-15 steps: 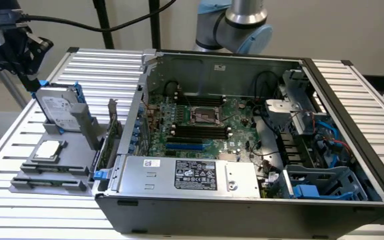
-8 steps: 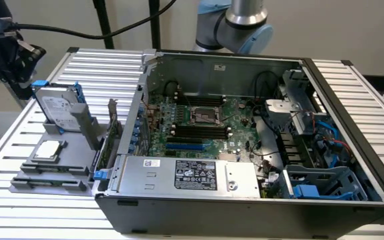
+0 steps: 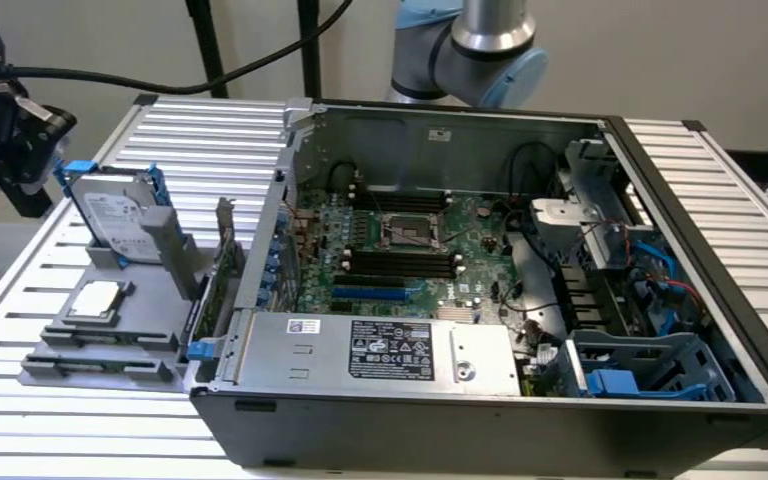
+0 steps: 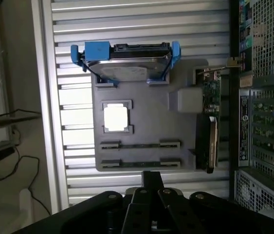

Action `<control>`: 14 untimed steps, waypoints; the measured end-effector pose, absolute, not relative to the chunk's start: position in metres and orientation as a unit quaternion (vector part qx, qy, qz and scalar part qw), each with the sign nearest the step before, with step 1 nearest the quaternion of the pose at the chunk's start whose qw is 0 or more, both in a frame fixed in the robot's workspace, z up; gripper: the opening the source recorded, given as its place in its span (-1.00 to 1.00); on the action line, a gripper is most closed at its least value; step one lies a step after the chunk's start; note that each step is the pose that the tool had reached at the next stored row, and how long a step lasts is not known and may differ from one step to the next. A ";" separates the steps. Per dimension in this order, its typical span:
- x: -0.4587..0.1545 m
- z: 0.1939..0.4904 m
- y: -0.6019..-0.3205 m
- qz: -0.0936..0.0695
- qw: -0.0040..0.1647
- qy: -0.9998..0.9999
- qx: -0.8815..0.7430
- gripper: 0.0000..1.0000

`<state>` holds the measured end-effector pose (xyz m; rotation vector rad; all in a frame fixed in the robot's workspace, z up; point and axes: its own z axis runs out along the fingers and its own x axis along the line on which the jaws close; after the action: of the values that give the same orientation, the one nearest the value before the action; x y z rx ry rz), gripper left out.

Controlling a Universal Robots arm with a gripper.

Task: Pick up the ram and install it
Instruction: 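Reach for the ram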

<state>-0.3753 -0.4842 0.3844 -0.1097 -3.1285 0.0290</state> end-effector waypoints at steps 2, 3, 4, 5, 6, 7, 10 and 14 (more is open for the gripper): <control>-0.375 0.384 -0.489 0.011 0.006 -0.999 -0.035 -0.79; -0.375 0.384 -0.491 0.012 0.007 -0.999 -0.035 -0.79; -0.375 0.384 -0.493 0.013 0.007 -0.999 -0.035 -0.79; -0.375 0.383 -0.493 0.015 0.006 -0.999 -0.035 -0.79; -0.375 0.383 -0.494 0.017 0.006 -0.999 -0.035 -0.79; -0.375 0.383 -0.494 0.019 0.006 -0.999 -0.035 -0.79; -0.375 0.382 -0.494 0.021 0.006 -0.999 -0.031 -0.79; -0.375 0.382 -0.494 0.021 0.006 -1.000 -0.023 -0.79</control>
<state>-0.3750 -0.4935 0.3820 -0.0711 -3.1281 0.0646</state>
